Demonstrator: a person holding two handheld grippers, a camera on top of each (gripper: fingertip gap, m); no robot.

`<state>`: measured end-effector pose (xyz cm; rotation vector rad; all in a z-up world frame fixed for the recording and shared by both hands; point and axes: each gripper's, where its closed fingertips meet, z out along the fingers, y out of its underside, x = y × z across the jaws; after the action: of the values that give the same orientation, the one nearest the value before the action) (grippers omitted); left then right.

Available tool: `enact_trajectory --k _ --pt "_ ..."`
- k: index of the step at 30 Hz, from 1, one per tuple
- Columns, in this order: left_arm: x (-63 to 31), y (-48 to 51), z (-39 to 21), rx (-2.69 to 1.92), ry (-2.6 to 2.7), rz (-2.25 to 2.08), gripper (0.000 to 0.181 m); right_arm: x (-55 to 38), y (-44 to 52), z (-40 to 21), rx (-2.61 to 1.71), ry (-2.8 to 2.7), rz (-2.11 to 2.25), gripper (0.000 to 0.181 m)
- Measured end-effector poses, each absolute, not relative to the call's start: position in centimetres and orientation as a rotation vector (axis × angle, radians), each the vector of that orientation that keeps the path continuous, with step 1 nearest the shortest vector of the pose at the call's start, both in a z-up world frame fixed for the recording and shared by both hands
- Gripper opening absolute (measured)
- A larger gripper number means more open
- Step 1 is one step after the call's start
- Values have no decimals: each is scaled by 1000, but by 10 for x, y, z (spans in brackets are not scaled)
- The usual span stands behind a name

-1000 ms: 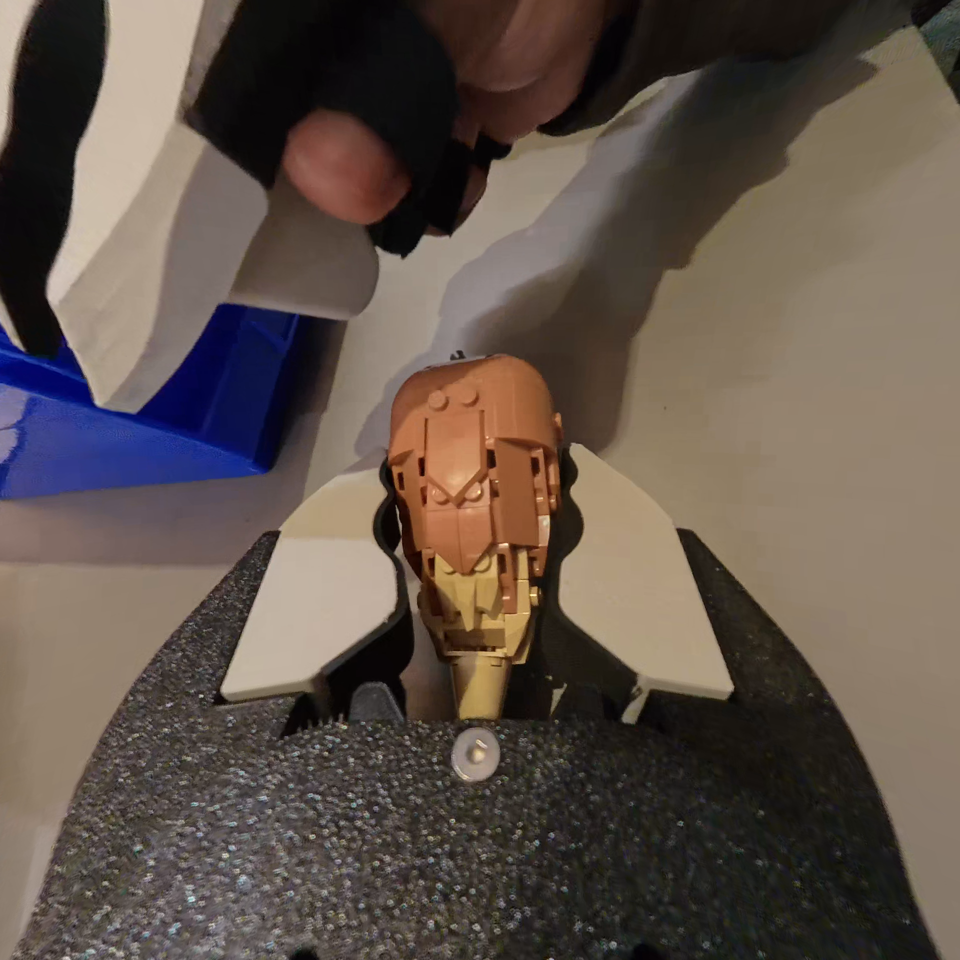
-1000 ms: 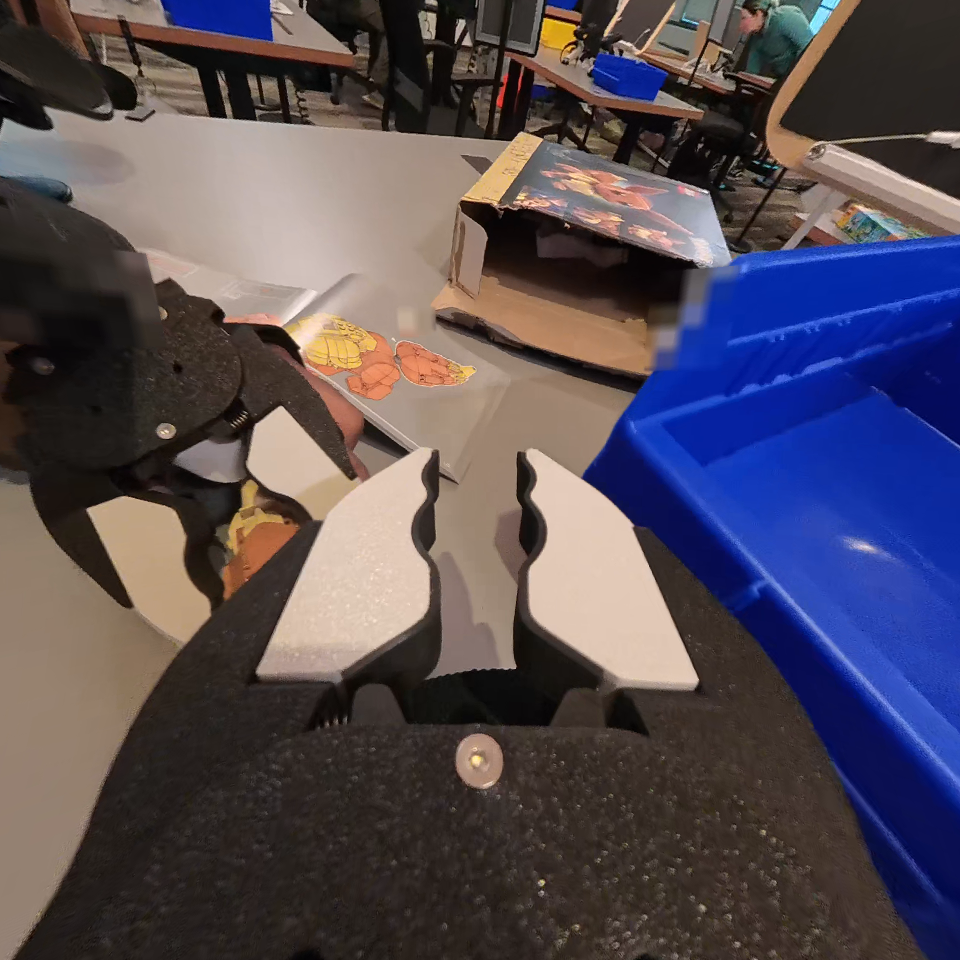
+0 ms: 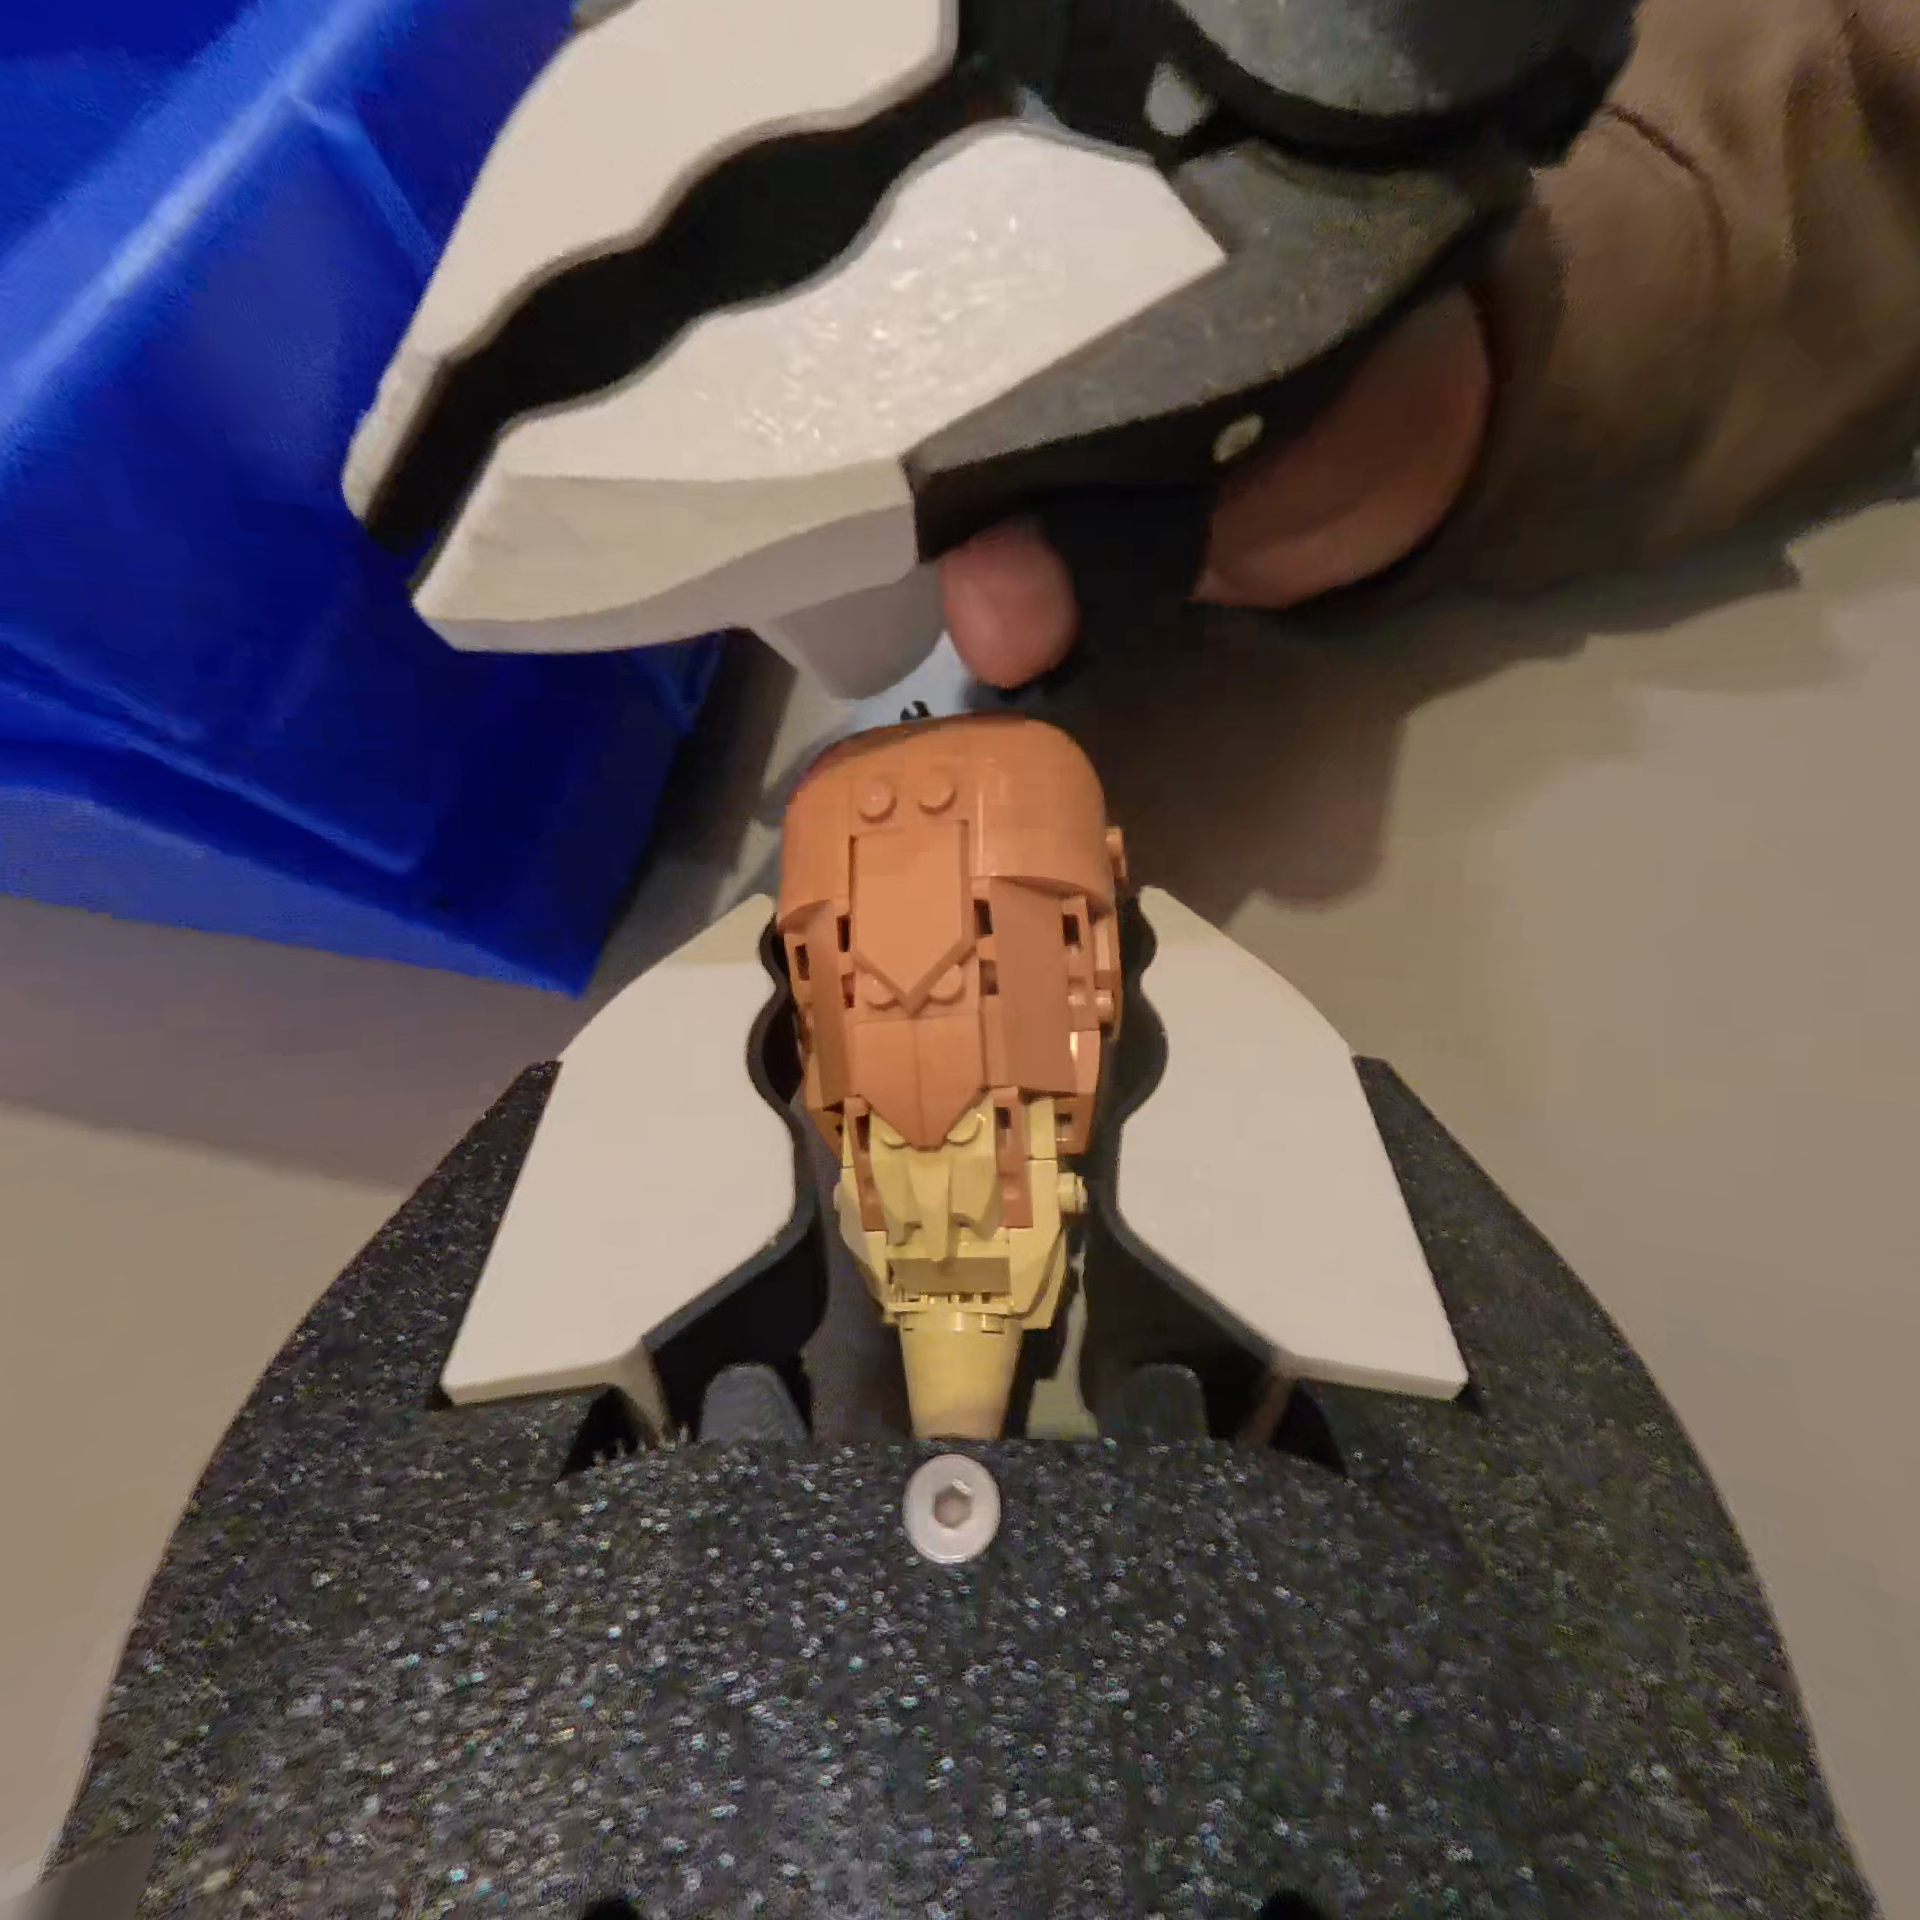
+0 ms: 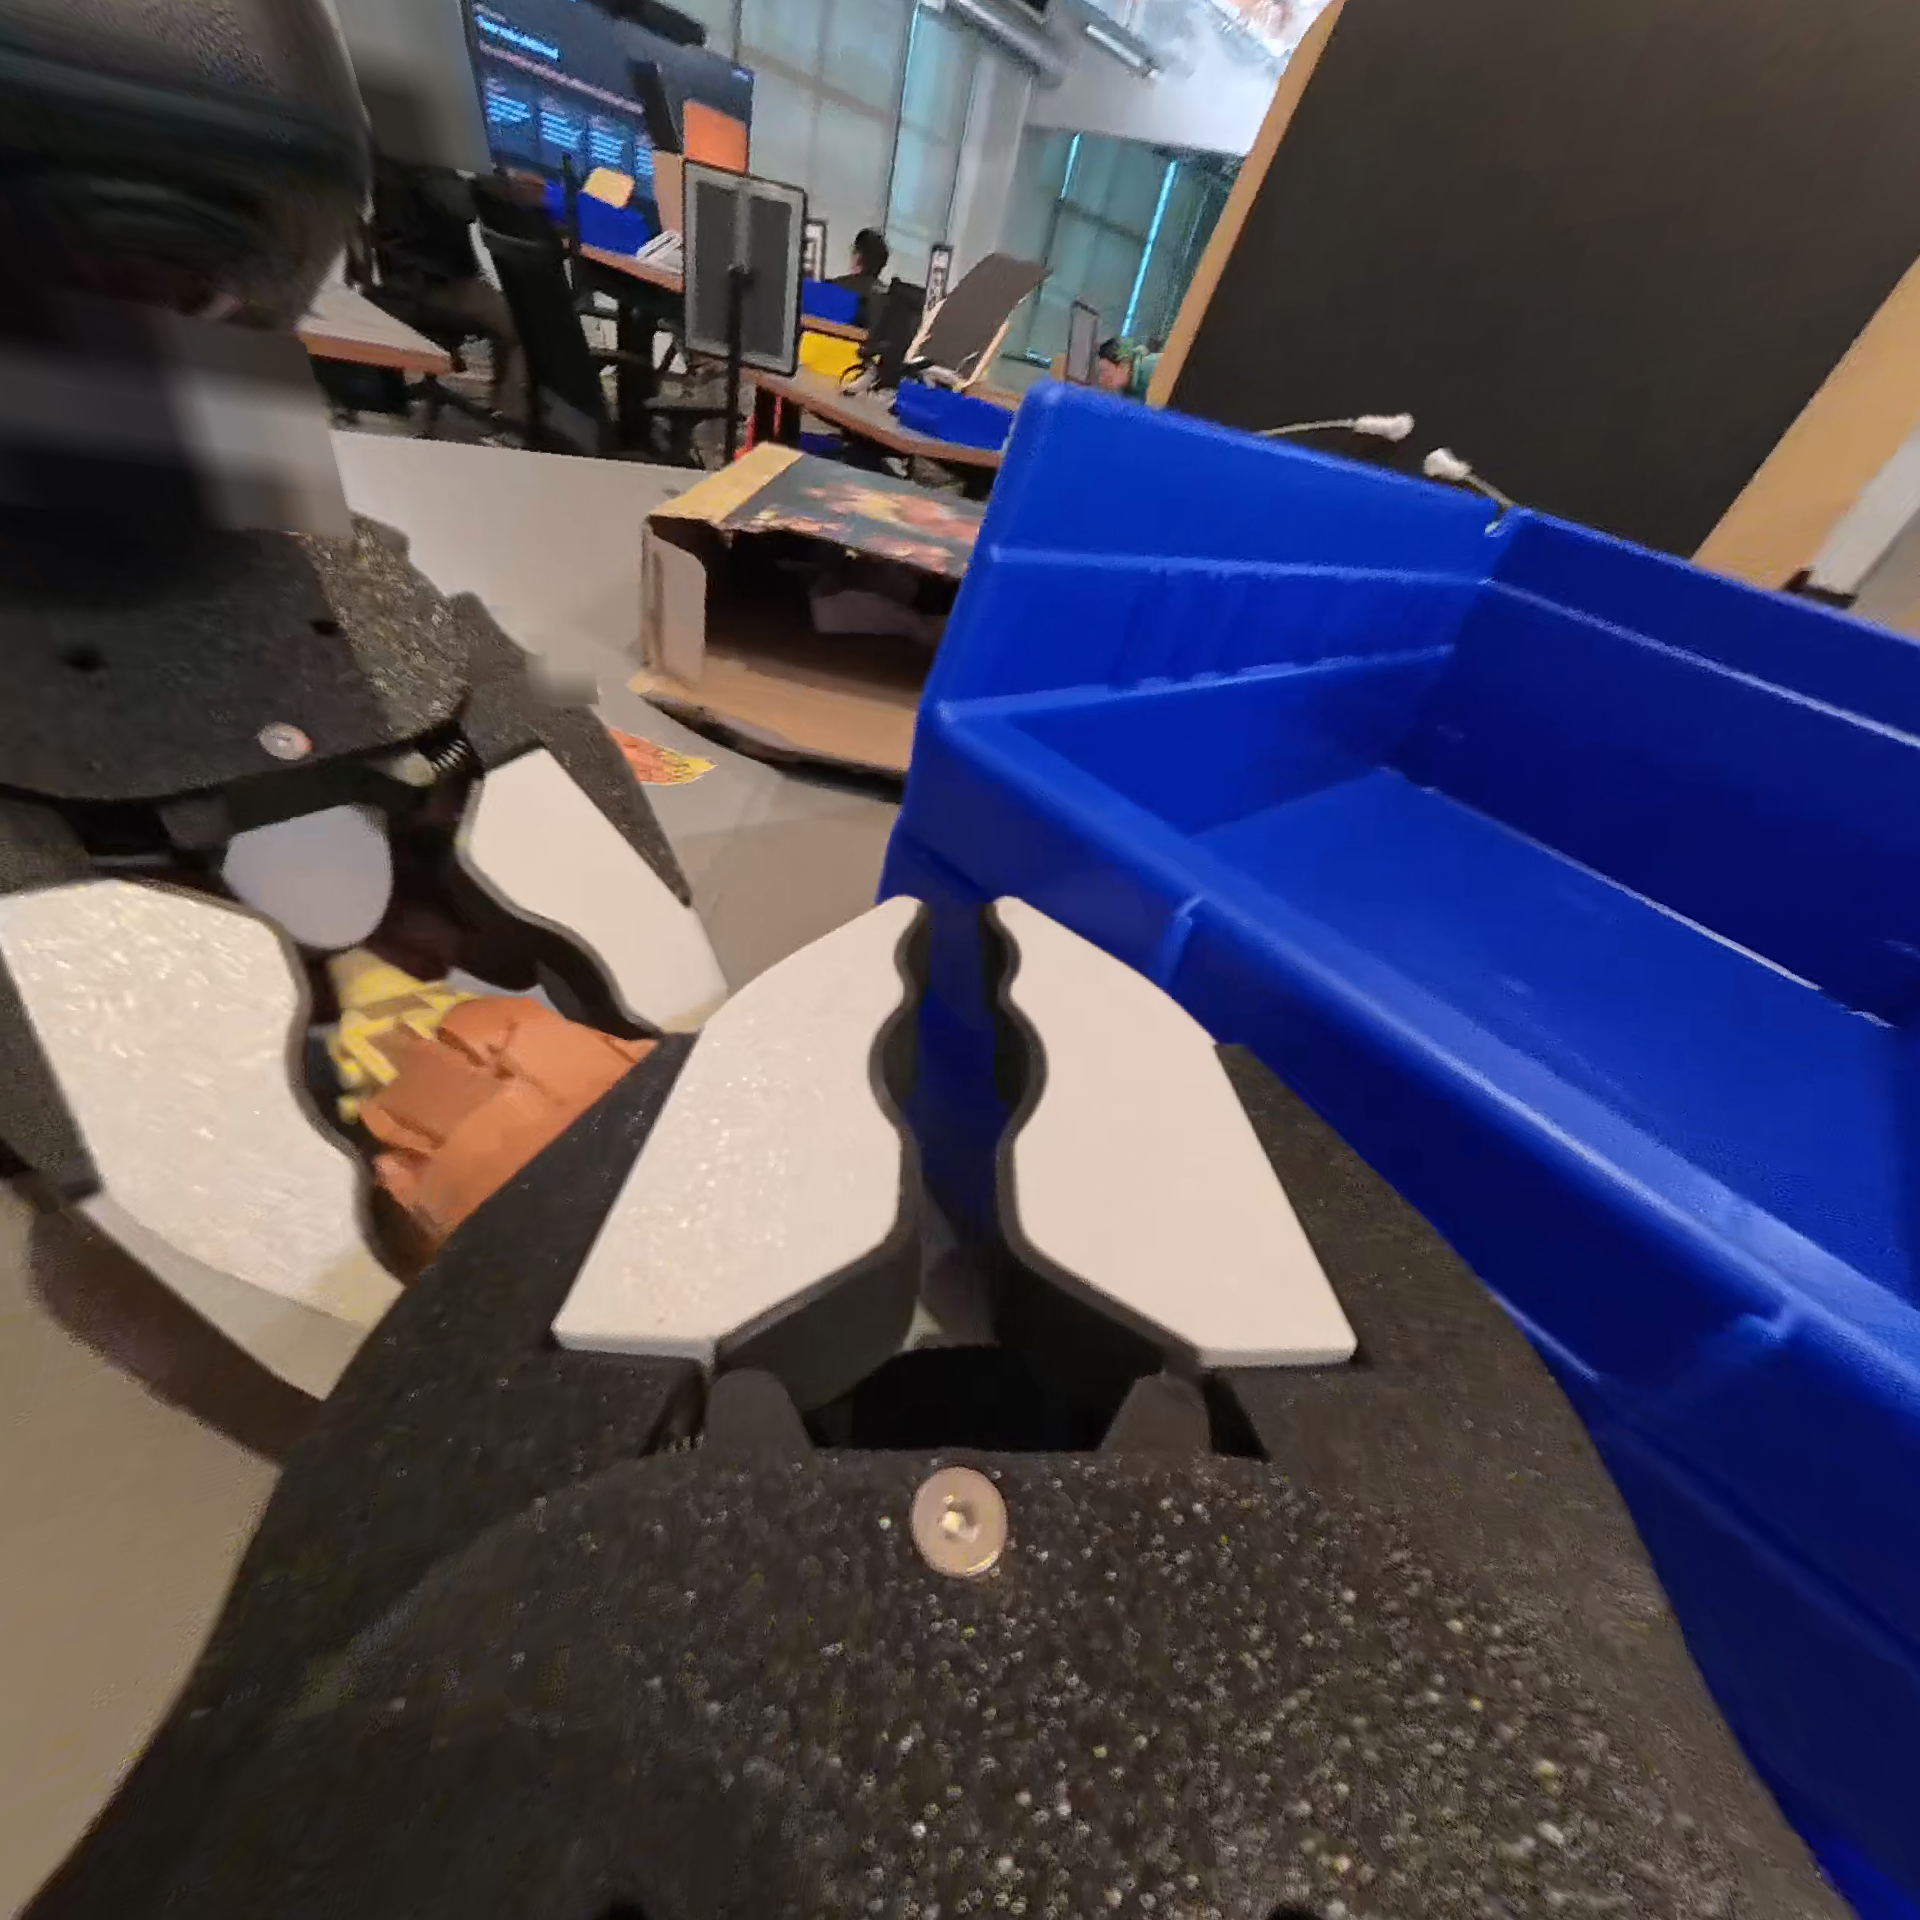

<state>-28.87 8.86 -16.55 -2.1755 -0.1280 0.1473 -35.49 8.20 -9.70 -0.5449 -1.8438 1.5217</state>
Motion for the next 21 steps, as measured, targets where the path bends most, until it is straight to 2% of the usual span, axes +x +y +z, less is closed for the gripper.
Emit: enact_trajectory --k 9,21 --pt "-275 87 -185 -2220 -3 268 59 -341 71 -101 -393 -1880 1425 15" --pt "-266 76 -200 -2315 -17 51 60 -339 62 -123 -414 -2022 1437 15"
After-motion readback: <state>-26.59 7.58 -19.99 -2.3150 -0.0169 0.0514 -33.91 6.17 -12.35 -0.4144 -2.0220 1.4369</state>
